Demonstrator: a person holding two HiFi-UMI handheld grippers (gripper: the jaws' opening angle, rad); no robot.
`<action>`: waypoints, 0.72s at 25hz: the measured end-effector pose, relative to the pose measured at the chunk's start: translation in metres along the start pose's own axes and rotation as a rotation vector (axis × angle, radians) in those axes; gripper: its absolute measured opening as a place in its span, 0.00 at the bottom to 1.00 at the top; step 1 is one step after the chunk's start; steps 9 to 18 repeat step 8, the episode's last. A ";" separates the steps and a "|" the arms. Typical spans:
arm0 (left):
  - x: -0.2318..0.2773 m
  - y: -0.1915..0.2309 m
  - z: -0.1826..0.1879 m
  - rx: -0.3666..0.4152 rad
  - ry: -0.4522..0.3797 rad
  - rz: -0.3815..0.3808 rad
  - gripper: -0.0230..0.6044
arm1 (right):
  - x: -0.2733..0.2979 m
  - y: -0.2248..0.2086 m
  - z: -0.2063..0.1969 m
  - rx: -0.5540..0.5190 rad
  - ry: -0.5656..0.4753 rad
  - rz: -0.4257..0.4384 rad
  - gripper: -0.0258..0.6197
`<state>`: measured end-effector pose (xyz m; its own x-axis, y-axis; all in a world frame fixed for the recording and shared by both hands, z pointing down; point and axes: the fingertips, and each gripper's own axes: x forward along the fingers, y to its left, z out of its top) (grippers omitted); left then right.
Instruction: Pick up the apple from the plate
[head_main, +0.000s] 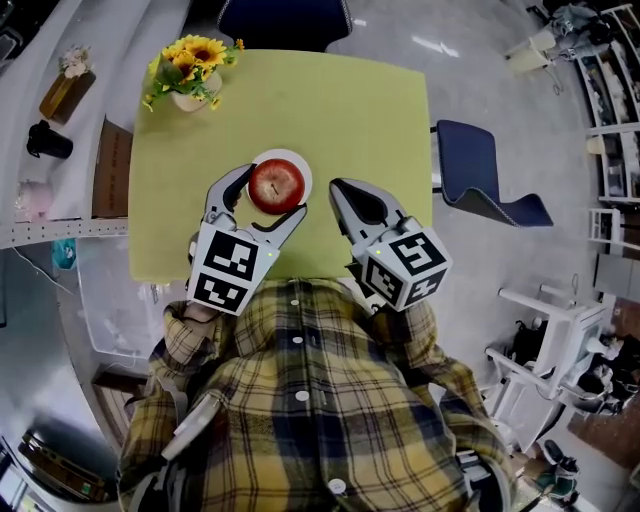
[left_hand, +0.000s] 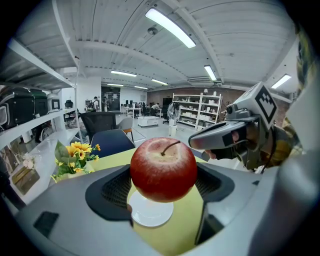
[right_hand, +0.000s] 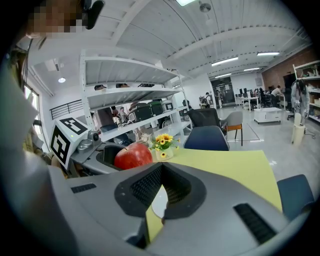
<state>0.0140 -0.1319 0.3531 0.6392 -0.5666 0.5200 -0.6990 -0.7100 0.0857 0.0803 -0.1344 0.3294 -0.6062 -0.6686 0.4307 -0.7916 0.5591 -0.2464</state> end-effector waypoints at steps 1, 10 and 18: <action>0.000 -0.001 0.000 -0.001 0.000 0.000 0.68 | 0.000 0.000 -0.001 0.000 0.001 0.000 0.04; -0.001 -0.006 0.001 -0.005 0.000 -0.002 0.68 | -0.007 -0.001 -0.002 0.000 0.011 -0.002 0.04; -0.001 -0.006 0.001 -0.005 0.000 -0.002 0.68 | -0.007 -0.001 -0.002 0.000 0.011 -0.002 0.04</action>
